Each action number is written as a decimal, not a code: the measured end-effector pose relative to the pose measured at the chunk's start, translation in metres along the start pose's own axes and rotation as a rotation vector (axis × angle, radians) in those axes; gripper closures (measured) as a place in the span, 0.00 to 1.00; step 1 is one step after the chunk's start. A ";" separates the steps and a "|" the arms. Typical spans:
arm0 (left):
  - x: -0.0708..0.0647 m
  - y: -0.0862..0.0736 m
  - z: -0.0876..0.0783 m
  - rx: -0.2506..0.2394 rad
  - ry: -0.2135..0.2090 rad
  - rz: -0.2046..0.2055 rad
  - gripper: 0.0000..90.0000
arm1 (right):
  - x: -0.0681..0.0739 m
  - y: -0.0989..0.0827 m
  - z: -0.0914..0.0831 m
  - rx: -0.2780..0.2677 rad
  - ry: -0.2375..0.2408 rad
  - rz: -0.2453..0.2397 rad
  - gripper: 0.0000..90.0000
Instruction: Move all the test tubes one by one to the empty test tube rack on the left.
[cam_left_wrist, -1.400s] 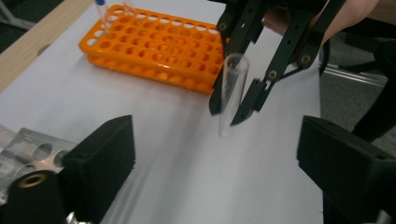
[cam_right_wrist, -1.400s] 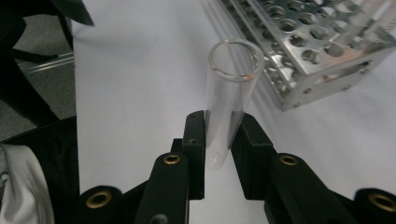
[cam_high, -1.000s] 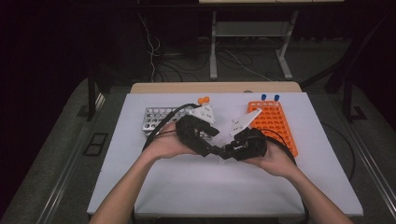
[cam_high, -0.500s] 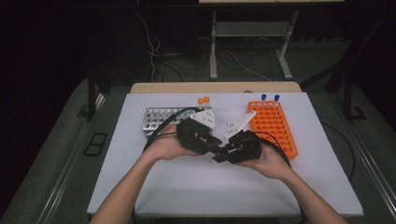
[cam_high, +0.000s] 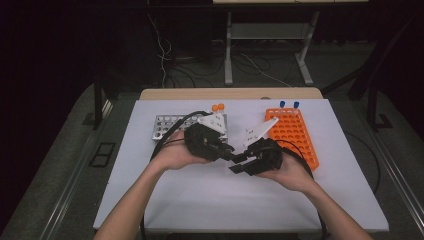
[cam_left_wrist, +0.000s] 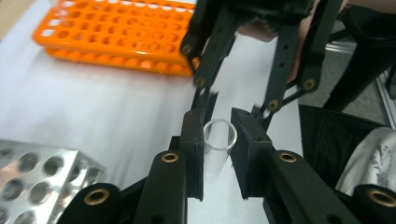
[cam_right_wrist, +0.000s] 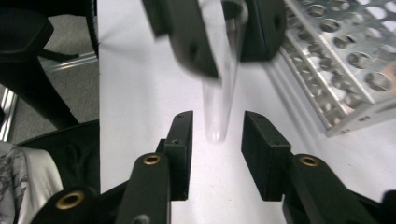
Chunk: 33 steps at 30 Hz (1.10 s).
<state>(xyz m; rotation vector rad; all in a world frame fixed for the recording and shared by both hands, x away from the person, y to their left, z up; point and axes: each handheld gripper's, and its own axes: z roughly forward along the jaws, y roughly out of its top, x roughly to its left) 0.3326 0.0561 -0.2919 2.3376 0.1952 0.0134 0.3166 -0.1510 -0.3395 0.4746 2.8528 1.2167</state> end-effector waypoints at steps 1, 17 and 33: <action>0.002 -0.001 -0.003 -0.006 0.010 -0.011 0.82 | -0.001 -0.001 -0.002 -0.003 -0.004 0.008 0.65; 0.033 -0.008 -0.038 -0.021 0.132 -0.087 0.82 | -0.017 -0.020 -0.032 -0.076 -0.102 0.105 0.17; 0.078 0.000 -0.057 -0.015 0.234 -0.145 0.83 | -0.025 -0.041 -0.054 -0.094 -0.134 0.195 0.00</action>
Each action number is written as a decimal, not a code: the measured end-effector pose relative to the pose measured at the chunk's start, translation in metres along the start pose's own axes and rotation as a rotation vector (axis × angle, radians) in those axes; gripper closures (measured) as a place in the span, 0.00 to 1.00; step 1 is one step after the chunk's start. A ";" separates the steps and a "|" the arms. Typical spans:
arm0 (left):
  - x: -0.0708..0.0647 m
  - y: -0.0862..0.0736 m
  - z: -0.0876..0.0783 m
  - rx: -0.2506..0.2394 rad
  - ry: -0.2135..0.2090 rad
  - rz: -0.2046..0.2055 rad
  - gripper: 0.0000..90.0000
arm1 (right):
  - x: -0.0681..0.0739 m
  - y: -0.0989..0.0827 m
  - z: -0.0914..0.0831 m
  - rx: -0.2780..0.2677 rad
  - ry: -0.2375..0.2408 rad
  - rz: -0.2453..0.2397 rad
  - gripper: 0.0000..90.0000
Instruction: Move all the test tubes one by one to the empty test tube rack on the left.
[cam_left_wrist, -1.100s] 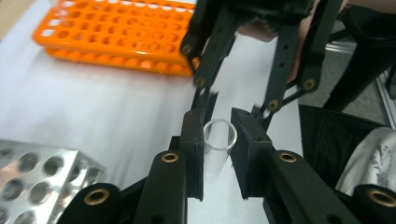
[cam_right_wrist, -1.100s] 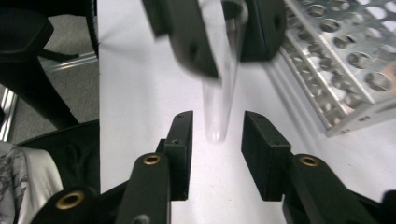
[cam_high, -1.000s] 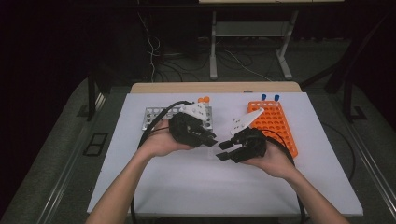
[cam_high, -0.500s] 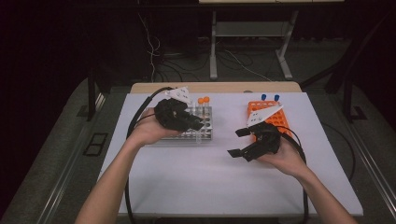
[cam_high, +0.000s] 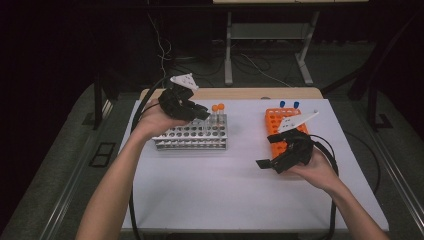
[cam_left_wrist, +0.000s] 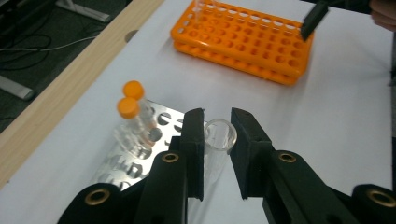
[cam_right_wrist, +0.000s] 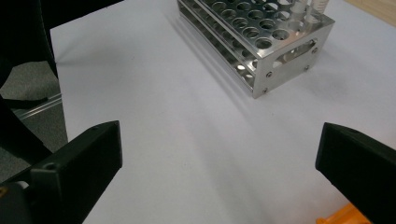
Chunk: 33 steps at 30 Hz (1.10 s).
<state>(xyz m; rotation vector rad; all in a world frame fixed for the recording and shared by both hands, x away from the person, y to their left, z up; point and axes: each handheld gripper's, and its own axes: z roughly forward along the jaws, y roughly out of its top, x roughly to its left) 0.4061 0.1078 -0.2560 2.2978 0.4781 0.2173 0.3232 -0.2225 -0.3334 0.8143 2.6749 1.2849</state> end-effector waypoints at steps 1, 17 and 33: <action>0.003 0.001 0.000 0.002 0.007 -0.001 0.82 | -0.001 -0.001 -0.001 -0.002 -0.001 0.004 0.00; 0.052 -0.006 0.020 -0.014 0.100 -0.119 0.83 | -0.024 -0.025 -0.026 -0.032 -0.052 0.073 0.00; 0.077 -0.027 0.047 -0.043 0.137 -0.212 0.83 | -0.066 -0.028 -0.045 -0.053 -0.120 0.157 0.00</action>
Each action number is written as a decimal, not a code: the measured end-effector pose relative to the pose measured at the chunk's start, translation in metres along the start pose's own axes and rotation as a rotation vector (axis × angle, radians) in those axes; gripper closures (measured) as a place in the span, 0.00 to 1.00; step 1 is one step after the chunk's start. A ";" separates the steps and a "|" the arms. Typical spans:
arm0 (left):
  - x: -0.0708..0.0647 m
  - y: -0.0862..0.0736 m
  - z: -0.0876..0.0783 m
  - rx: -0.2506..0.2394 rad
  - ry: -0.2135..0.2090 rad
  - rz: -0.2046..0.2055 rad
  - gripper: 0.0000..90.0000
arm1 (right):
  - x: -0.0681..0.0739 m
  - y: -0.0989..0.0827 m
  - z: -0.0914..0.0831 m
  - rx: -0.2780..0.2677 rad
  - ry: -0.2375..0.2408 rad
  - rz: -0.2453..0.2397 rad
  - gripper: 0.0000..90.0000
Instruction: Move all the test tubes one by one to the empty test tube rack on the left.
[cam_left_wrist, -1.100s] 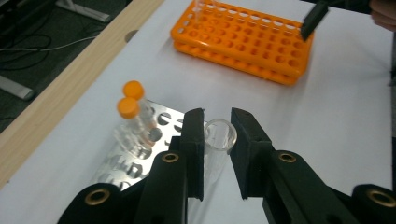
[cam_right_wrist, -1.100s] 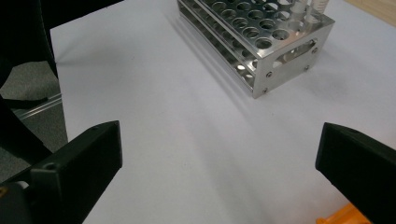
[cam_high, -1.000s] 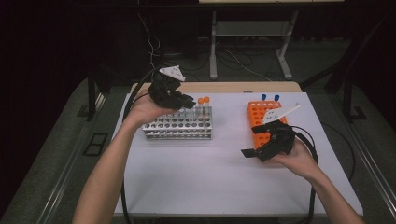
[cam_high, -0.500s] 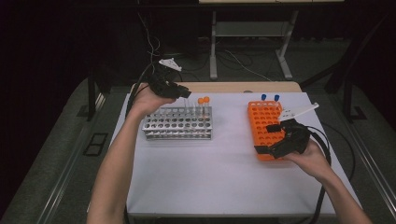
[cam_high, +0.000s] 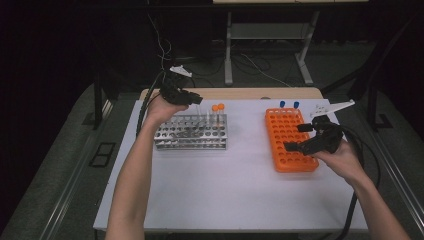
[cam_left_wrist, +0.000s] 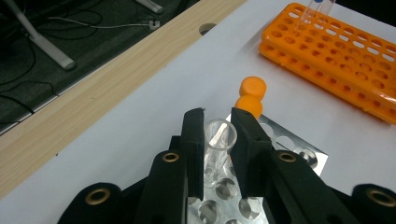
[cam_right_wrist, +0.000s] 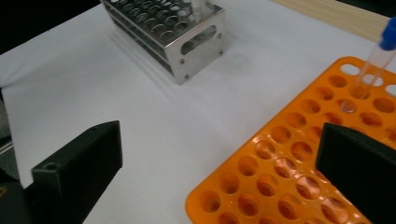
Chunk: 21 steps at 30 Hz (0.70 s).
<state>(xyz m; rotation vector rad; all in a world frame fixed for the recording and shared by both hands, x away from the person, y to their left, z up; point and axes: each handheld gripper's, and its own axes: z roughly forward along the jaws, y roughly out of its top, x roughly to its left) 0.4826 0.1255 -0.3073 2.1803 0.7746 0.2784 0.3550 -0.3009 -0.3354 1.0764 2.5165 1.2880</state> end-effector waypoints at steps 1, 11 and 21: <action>0.001 -0.001 0.002 0.002 -0.002 0.000 0.83 | -0.003 0.001 0.000 0.000 -0.003 0.004 0.00; 0.002 -0.010 0.018 0.025 -0.003 -0.010 0.83 | -0.026 0.003 0.001 -0.003 -0.023 0.057 0.00; 0.004 -0.018 0.025 0.032 -0.028 -0.037 0.80 | -0.034 0.003 0.008 -0.007 -0.025 0.069 0.00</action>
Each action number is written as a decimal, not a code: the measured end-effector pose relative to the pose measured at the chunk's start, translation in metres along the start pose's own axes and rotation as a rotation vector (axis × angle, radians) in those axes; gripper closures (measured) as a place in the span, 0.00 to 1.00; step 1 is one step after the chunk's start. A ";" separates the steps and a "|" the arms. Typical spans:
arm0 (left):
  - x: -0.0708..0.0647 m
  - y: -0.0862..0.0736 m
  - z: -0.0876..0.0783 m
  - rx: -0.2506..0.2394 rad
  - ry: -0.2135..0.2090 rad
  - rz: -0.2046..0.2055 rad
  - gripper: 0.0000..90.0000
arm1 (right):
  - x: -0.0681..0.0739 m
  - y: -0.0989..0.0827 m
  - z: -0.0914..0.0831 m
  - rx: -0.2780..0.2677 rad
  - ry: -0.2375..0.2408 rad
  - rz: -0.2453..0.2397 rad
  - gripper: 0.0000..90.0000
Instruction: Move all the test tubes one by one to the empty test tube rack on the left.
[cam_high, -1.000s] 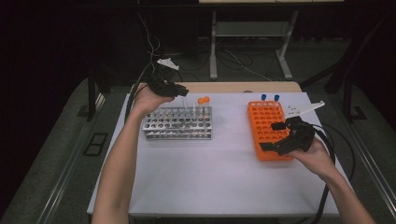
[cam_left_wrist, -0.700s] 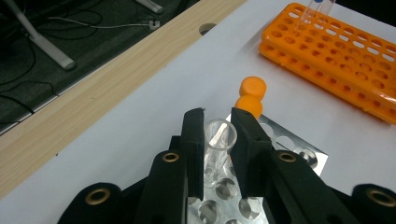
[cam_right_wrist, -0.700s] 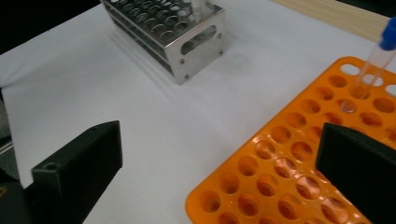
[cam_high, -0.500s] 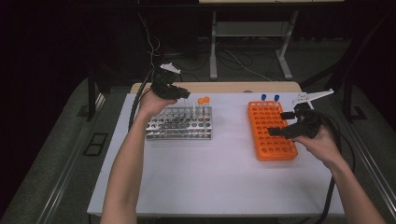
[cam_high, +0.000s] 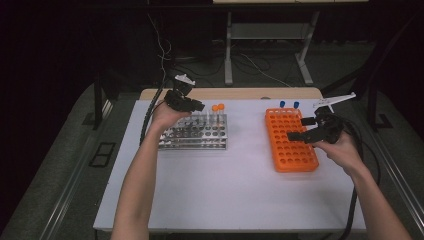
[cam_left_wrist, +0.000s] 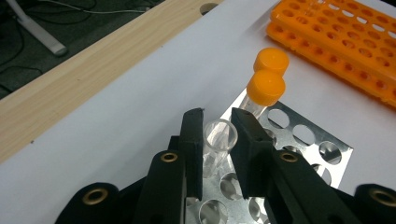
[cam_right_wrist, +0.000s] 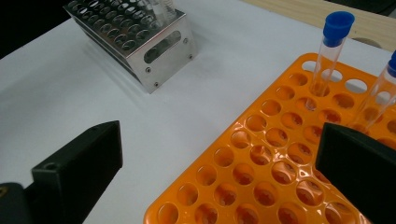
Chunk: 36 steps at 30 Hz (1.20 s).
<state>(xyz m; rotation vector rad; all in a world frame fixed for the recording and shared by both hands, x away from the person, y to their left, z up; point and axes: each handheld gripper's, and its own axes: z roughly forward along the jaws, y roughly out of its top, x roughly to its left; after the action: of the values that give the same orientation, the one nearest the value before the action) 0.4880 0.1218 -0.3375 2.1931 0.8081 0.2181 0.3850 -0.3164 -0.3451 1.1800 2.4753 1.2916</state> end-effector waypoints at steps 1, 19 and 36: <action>0.000 0.000 -0.001 -0.003 -0.003 -0.006 0.76 | -0.001 0.000 0.000 -0.001 0.000 -0.001 0.00; -0.027 -0.012 -0.040 -0.103 -0.036 -0.052 0.25 | -0.032 0.001 0.017 0.006 -0.078 0.031 0.00; -0.064 -0.050 -0.064 -0.130 -0.059 -0.041 0.00 | -0.074 -0.007 0.042 -0.036 -0.199 0.111 0.27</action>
<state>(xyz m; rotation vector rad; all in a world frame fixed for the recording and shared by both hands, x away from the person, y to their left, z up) 0.3885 0.1463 -0.3233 2.0502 0.7828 0.1794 0.4497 -0.3421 -0.3949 1.3819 2.2659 1.1746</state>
